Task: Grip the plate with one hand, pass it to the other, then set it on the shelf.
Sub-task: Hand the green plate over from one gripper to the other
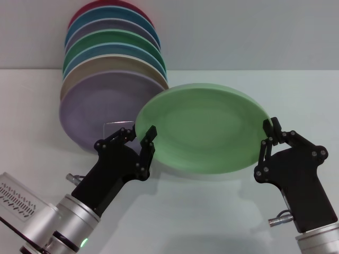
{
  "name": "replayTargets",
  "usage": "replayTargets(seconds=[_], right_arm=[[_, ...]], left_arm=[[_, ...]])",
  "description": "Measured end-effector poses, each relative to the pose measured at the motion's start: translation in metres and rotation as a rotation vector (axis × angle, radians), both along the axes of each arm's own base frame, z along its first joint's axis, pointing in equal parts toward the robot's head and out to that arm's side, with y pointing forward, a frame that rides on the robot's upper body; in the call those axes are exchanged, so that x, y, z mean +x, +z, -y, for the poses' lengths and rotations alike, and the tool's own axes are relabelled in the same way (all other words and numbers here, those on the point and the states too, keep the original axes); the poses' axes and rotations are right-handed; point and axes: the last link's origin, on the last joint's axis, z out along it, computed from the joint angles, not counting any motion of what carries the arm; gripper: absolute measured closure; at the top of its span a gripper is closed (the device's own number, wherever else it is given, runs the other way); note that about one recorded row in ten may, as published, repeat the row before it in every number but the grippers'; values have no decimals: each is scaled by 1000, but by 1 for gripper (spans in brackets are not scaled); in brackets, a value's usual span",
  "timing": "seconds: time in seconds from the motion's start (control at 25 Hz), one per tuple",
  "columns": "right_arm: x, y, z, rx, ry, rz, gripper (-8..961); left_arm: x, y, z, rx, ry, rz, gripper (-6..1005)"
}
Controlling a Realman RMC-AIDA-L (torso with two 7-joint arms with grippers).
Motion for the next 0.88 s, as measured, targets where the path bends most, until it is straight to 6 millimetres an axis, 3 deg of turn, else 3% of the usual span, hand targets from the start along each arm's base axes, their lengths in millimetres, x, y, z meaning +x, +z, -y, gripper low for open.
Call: replayTargets(seconds=[0.4, 0.88], right_arm=[[1, 1, -2, 6, -3, 2, 938], [1, 2, 1, 9, -7, -1, 938]], left_arm=[[1, 0, -1, -1, 2, 6, 848], [0, 1, -3, 0, -1, 3, 900]])
